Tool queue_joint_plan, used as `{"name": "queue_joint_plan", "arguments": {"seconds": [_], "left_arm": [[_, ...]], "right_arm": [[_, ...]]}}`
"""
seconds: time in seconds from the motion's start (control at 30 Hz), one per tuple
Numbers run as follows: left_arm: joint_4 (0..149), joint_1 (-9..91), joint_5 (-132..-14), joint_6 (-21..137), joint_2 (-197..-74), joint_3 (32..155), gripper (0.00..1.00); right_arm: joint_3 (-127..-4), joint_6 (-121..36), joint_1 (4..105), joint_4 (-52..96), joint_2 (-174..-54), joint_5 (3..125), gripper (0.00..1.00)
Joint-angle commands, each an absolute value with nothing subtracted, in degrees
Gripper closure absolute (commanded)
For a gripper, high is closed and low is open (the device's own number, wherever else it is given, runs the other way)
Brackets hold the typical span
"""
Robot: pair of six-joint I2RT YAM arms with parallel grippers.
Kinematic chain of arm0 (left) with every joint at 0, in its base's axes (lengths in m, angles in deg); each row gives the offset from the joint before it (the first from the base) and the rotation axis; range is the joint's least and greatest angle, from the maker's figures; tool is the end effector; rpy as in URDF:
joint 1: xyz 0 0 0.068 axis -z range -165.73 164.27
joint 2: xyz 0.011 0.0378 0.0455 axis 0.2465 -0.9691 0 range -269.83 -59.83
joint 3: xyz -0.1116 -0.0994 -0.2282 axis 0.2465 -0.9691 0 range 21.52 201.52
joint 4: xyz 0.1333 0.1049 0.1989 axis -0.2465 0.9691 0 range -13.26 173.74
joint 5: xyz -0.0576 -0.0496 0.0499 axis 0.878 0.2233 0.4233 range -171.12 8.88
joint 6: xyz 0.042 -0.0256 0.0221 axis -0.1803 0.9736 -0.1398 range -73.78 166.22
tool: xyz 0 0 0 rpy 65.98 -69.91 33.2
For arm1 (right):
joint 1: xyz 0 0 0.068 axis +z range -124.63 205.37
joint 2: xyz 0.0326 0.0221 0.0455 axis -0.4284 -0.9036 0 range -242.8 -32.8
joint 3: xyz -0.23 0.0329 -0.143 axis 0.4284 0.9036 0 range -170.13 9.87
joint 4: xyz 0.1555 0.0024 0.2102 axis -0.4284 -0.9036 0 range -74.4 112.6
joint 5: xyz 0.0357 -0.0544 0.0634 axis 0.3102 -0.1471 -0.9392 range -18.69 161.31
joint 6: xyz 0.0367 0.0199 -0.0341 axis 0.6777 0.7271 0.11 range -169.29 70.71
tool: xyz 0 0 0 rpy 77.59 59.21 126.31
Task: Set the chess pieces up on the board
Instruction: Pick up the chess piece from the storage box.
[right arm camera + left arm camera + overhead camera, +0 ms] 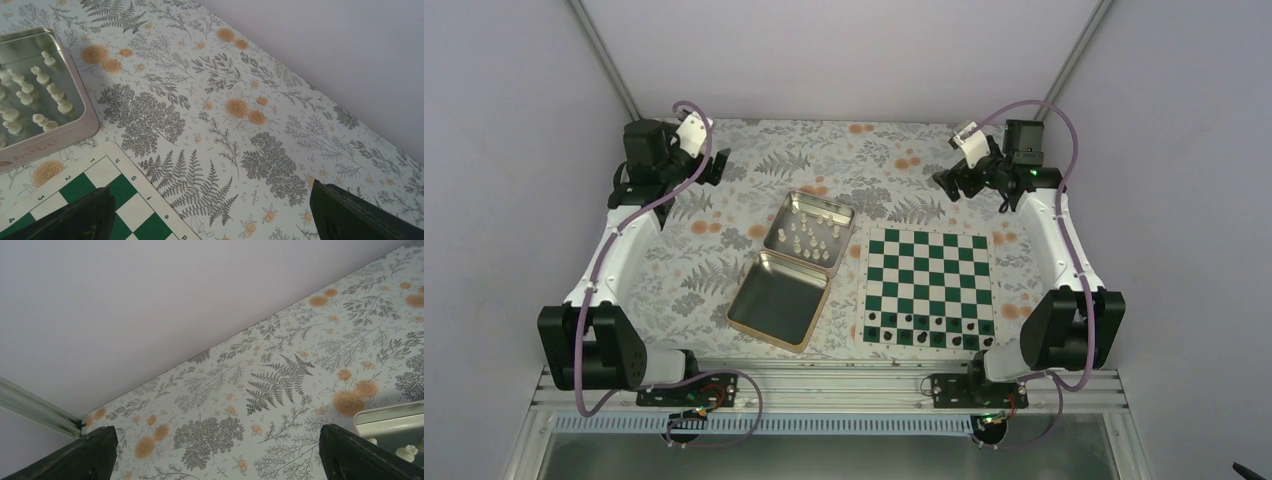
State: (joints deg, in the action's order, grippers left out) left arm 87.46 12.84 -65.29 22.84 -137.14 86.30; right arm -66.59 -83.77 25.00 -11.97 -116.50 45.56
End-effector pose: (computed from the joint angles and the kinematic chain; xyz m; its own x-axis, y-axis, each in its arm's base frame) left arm 0.3137 -0.0019 0.3337 -0.2725 0.3750 -0.8861 0.3646 0.8925 0.2656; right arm 0.3208 0.0134 0.3339 -0.3694 -0.5074 -0.7785 -0.6396 0.7466 -0.1832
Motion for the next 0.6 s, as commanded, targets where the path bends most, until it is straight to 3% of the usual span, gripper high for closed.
{"name": "queue_joint_plan", "arguments": {"seconds": [0.0, 0.43, 0.57], "left_arm": [[85.33, 12.95, -63.53, 22.77, -135.38, 86.28, 0.0], [85.55, 12.95, -62.84, 22.13, -135.77, 86.32, 0.0], [84.86, 12.93, -61.59, 21.69, -135.64, 86.55, 0.0]], "right_arm": [[-67.82, -83.74, 25.62, -11.83, -116.95, 46.33, 0.0], [-68.86, -86.39, 26.1, -14.09, -117.88, 46.3, 0.0], [-72.18, -89.21, 30.42, -17.52, -121.04, 46.49, 0.0]]}}
